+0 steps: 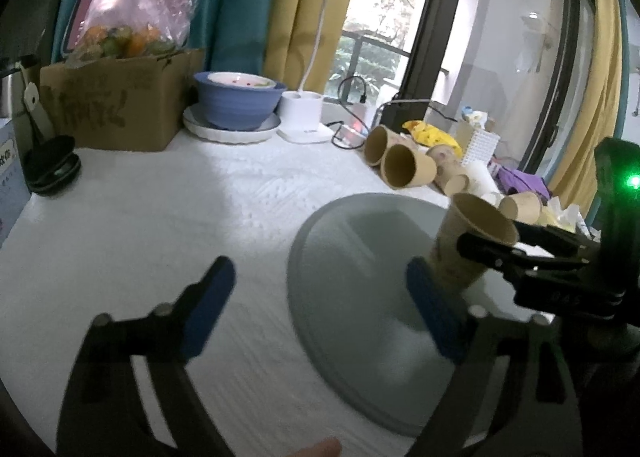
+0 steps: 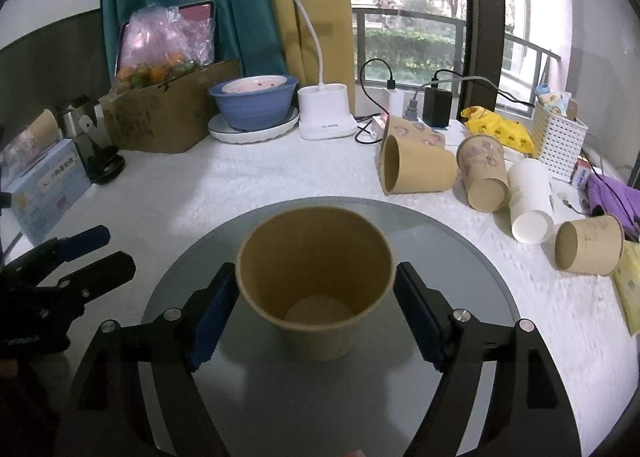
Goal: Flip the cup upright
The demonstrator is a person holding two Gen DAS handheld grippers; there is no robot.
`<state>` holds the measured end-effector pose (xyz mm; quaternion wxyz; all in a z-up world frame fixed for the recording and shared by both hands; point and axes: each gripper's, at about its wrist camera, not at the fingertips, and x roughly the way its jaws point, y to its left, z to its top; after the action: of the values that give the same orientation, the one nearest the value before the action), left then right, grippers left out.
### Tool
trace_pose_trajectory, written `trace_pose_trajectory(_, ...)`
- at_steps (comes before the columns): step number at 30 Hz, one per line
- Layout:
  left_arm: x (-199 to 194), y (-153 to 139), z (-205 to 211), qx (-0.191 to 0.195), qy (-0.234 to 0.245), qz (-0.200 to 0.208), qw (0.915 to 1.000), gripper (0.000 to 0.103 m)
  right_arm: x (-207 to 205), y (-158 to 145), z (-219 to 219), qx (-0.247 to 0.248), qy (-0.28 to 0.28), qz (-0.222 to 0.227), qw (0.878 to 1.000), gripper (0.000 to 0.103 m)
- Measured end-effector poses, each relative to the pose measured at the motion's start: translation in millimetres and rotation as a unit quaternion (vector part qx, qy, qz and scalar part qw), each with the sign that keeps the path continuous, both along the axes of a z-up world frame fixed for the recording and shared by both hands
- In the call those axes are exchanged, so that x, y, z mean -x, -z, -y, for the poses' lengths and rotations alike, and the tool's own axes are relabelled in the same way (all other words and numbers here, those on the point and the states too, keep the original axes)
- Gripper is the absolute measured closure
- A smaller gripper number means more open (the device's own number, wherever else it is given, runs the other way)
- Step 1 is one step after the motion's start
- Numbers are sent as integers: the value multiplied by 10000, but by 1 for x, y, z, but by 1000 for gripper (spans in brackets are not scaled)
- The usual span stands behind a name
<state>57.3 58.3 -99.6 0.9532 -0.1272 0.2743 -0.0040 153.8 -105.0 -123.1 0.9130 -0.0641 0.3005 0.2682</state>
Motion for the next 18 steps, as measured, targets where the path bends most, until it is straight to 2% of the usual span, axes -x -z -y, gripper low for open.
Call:
trace_pose_trajectory(6,13,-18,14,-141,71,183,9997,12,21,-13,16,-94,89,92,9999,22)
trace_pose_trajectory(18,47,-73,45,-217,315,680,9969,12,65,-46,56,-359,452,493,9971,21)
